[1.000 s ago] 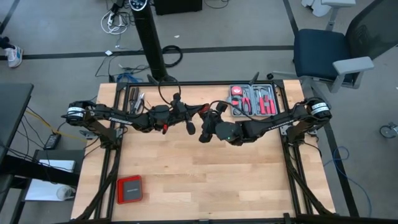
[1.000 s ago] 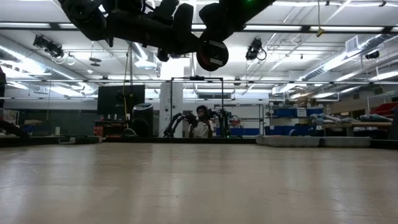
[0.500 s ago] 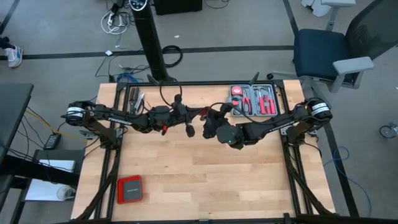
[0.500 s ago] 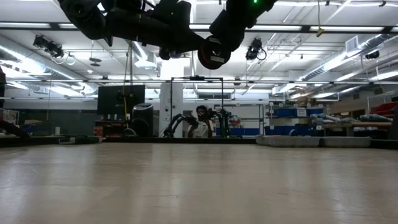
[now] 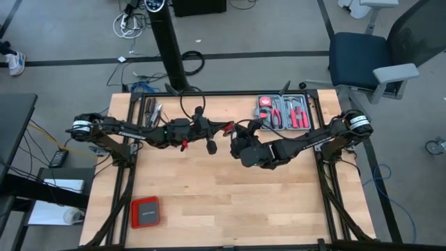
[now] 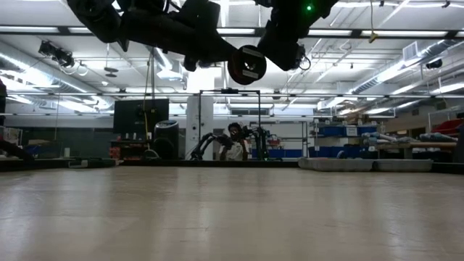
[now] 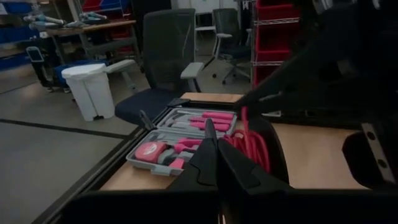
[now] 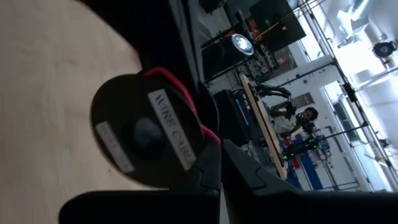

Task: Coil cords
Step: Coil the red cable wire onto the black spool, then return to Home Position

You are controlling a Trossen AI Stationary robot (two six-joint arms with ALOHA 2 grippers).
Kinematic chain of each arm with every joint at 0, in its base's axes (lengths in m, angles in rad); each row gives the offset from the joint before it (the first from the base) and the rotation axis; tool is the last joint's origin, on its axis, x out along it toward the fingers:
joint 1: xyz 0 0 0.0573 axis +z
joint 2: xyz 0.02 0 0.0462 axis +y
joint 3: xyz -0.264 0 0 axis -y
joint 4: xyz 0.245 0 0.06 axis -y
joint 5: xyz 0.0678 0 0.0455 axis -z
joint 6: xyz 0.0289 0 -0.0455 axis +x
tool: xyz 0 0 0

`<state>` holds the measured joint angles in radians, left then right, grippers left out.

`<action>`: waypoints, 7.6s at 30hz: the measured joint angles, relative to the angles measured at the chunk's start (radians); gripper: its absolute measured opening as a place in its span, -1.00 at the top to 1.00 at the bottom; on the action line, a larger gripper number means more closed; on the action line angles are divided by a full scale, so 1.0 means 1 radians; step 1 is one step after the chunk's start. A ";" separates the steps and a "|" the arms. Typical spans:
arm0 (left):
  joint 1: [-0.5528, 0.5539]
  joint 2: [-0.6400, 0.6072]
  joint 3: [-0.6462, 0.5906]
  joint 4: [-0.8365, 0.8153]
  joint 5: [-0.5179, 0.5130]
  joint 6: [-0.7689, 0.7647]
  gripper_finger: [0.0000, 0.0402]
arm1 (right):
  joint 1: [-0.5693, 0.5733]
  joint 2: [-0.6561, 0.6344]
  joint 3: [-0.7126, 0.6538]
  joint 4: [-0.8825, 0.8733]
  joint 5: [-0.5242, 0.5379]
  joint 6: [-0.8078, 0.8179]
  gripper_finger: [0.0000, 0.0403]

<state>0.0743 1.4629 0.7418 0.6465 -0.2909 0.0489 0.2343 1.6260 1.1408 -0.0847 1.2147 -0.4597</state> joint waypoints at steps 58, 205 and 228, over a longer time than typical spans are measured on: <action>-0.202 0.188 0.004 -0.104 0.054 -0.241 1.00 | 0.070 0.003 -0.174 -0.141 -0.720 0.539 0.99; -0.253 0.298 0.002 -0.034 0.049 -0.156 0.24 | 0.072 0.073 -0.432 0.161 -0.864 0.713 0.83; -0.261 0.217 0.002 -0.048 0.059 -0.135 0.24 | 0.079 0.006 -0.432 0.056 -0.815 0.692 0.83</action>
<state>-0.1870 1.6803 0.7441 0.5986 -0.2320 -0.0863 0.3130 1.6322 0.7086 -0.0284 0.3996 0.2320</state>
